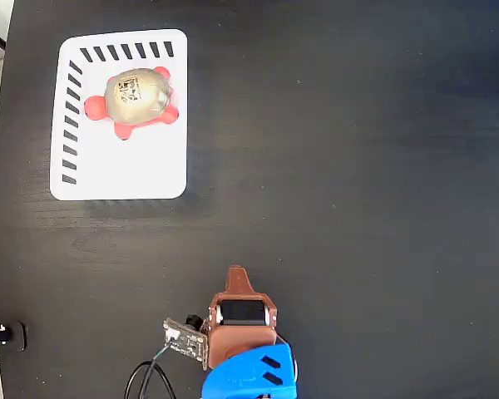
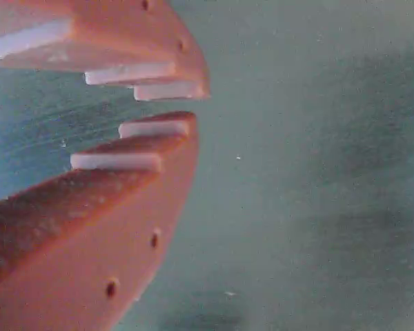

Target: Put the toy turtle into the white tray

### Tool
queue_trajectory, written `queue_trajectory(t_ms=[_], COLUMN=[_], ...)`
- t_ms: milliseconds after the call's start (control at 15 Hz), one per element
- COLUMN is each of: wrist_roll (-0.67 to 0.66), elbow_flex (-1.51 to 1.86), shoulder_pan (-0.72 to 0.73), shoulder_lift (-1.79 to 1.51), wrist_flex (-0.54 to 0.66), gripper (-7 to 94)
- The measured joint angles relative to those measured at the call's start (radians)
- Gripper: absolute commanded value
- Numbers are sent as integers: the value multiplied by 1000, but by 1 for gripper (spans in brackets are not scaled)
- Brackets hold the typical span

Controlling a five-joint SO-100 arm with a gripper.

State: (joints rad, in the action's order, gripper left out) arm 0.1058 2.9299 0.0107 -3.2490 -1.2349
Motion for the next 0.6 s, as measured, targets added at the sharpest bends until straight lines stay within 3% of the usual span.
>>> queue_trajectory(t_ms=[600], wrist_roll=[0], elbow_flex=[0], shoulder_pan=[18], shoulder_lift=[0], wrist_flex=[0], gripper=[0])
